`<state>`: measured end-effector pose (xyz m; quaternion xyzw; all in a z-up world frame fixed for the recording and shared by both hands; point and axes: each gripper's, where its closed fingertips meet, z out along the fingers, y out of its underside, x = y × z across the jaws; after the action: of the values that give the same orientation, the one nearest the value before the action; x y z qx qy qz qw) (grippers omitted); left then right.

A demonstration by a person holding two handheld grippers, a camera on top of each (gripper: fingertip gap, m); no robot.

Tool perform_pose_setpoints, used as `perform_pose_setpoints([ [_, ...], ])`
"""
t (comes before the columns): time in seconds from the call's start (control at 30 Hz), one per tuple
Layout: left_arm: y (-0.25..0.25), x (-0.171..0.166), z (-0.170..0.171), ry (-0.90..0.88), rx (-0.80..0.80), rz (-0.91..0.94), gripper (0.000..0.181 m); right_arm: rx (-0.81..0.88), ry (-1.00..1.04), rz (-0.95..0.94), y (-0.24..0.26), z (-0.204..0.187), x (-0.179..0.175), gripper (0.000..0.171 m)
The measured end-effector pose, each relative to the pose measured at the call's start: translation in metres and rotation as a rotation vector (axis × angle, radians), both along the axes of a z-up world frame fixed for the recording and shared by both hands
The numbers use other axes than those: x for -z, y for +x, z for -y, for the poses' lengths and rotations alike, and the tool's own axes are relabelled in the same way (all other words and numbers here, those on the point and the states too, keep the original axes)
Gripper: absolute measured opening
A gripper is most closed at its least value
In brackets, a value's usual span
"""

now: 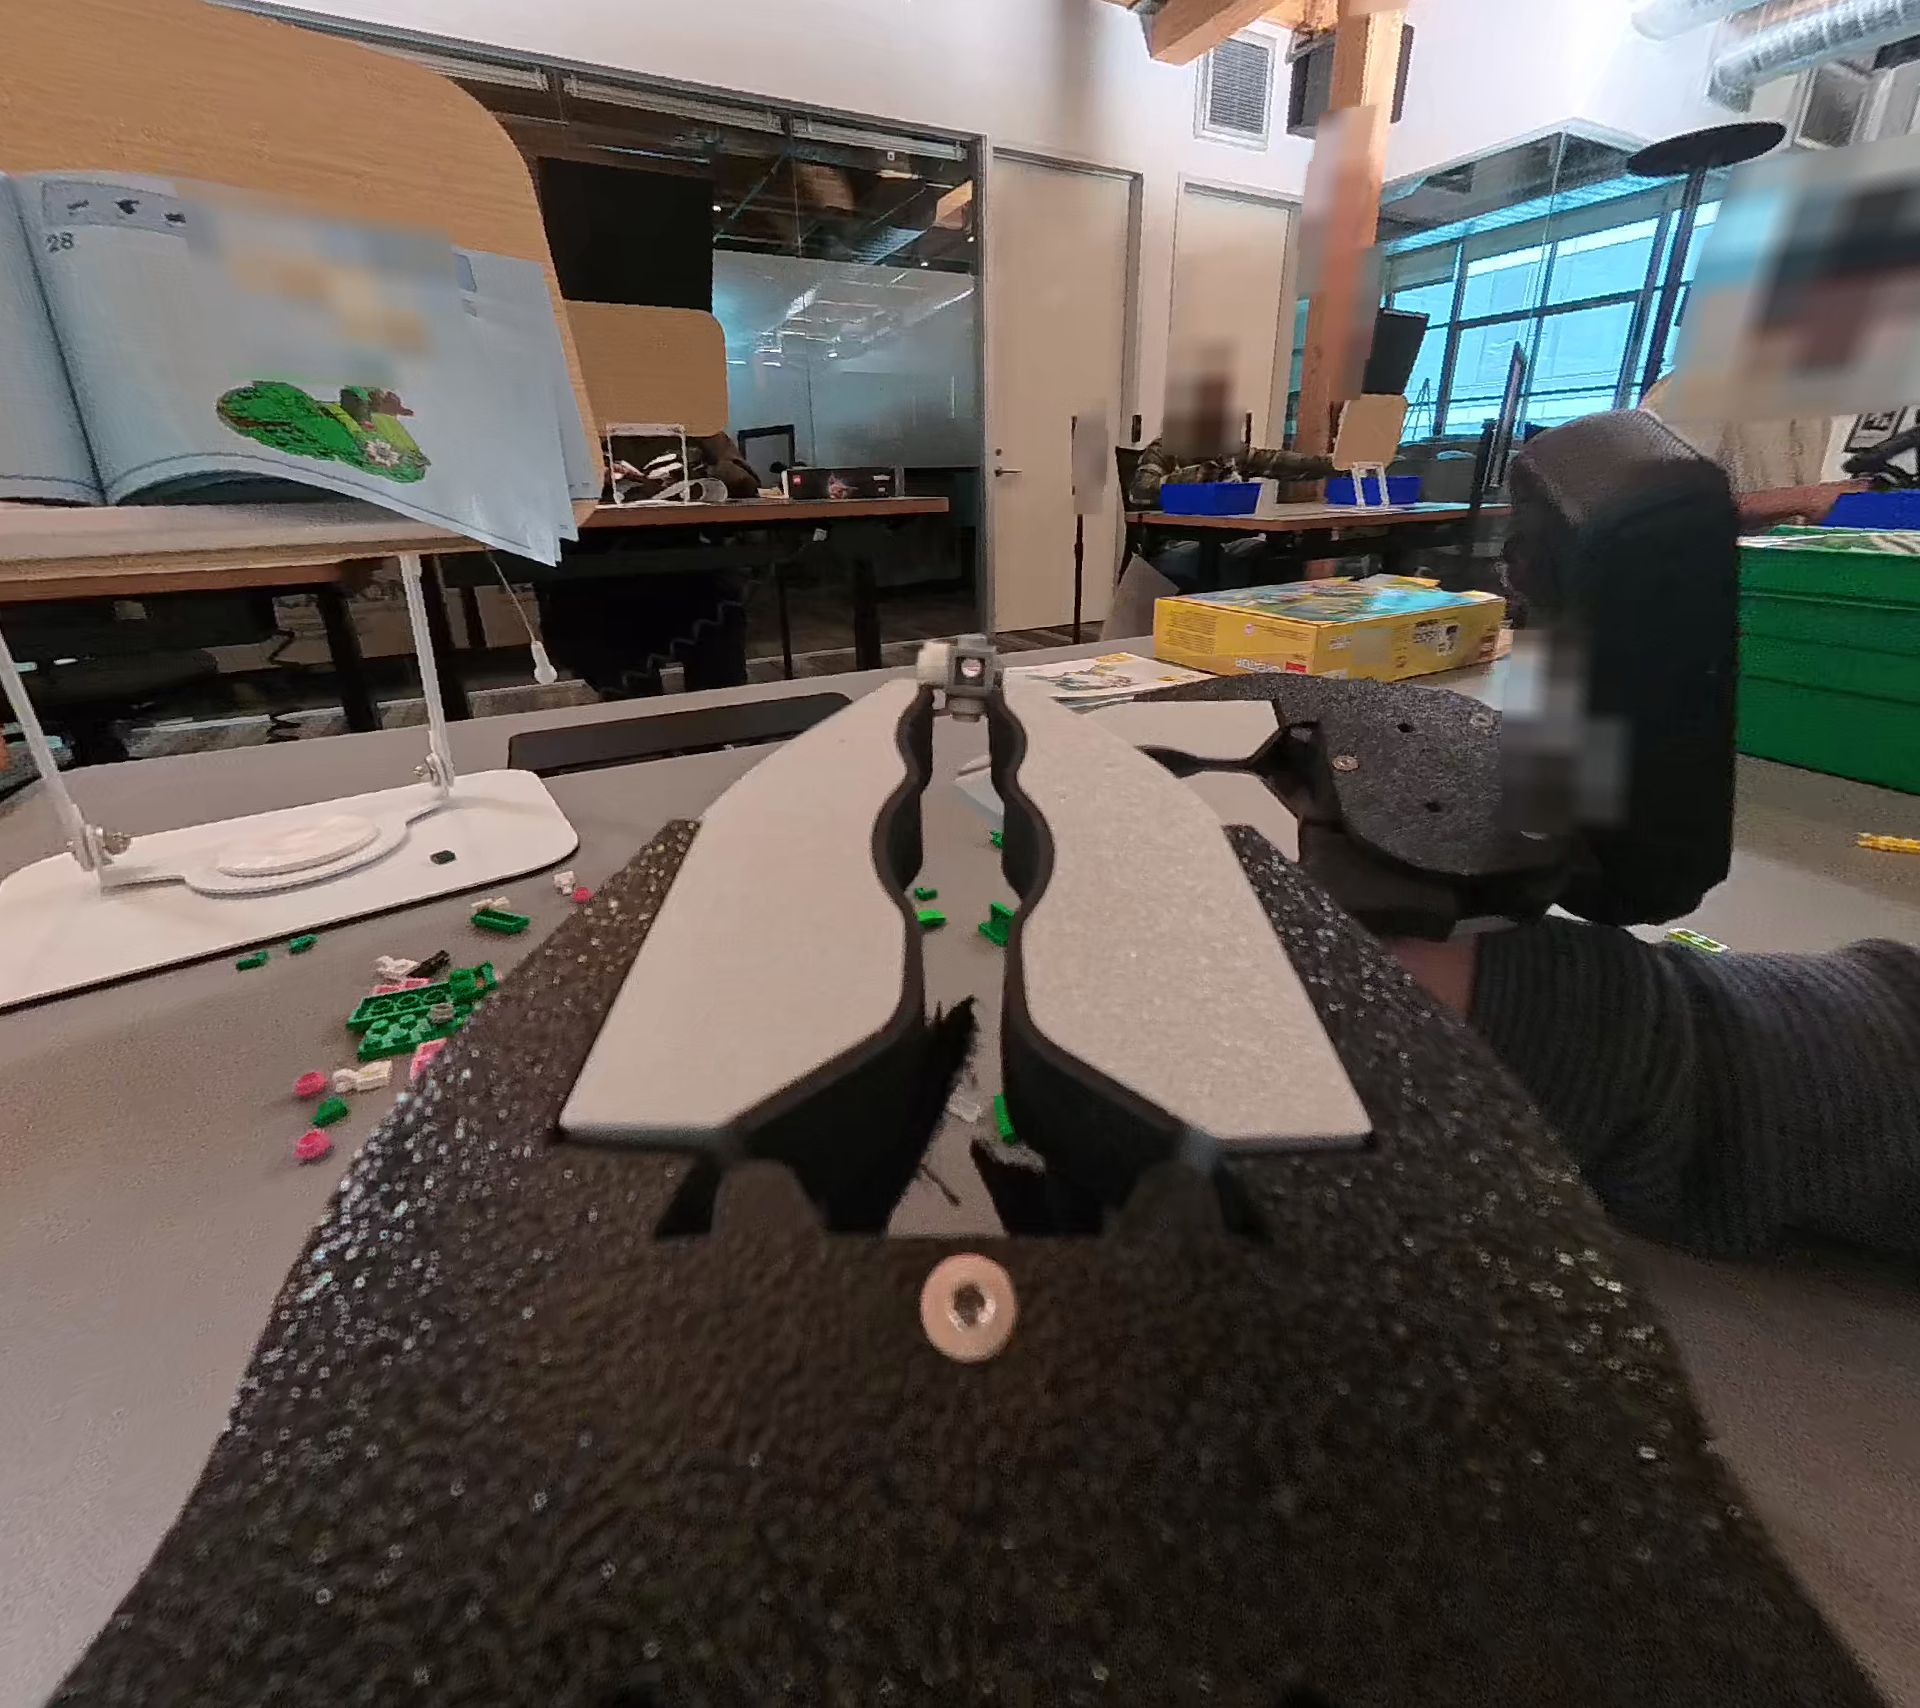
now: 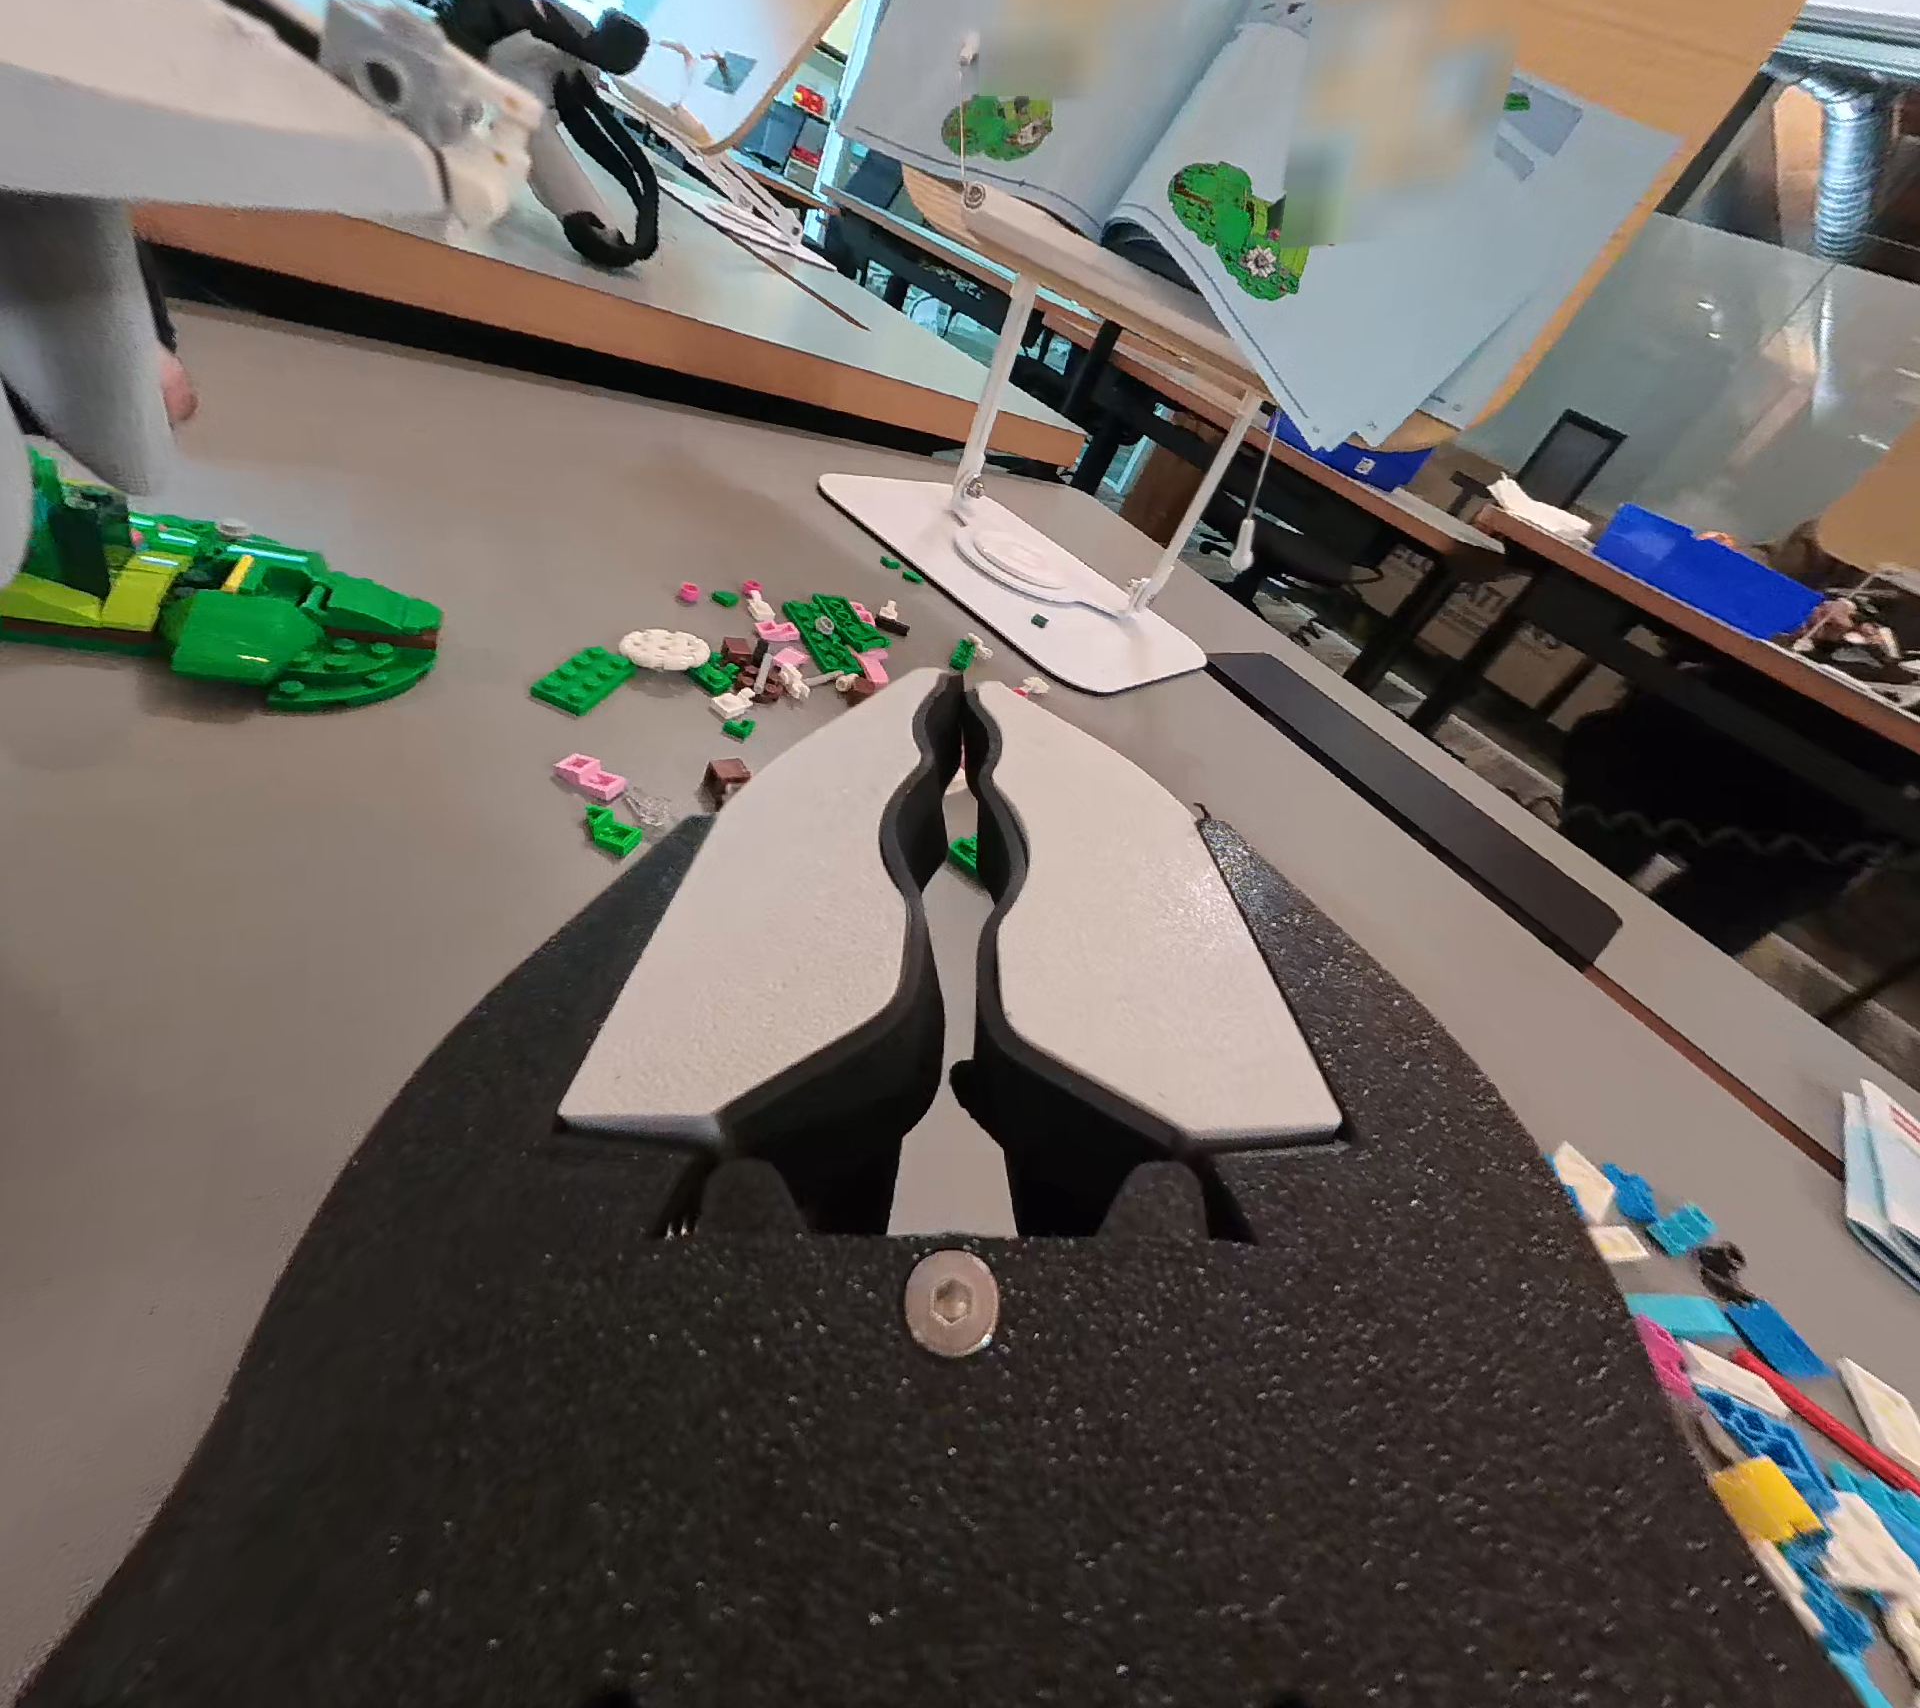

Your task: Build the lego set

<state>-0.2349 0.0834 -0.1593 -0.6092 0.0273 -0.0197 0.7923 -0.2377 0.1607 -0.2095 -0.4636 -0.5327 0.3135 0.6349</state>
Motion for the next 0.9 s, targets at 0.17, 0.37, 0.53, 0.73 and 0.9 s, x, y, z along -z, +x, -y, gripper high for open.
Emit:
perform_pose_setpoints([
  [0.17,-0.002,-0.004,0.002,0.018,0.018,0.028,0.01,0.009,0.049,0.018,-0.004,0.002,0.002,0.0],
  [0.37,-0.01,-0.006,0.002,0.028,0.036,0.081,0.01,0.002,0.082,0.062,-0.008,0.005,0.008,0.003],
  [0.53,-0.012,-0.004,0.001,0.029,0.065,0.123,0.01,0.004,0.066,0.043,-0.007,0.003,0.006,0.004],
  [0.73,-0.03,-0.013,0.015,0.075,0.025,0.132,0.01,0.027,0.072,-0.038,0.0,0.001,-0.007,0.01],
  [0.9,-0.057,-0.01,0.027,0.056,-0.04,0.159,0.01,0.116,0.077,-0.235,0.036,-0.016,-0.046,0.015],
])
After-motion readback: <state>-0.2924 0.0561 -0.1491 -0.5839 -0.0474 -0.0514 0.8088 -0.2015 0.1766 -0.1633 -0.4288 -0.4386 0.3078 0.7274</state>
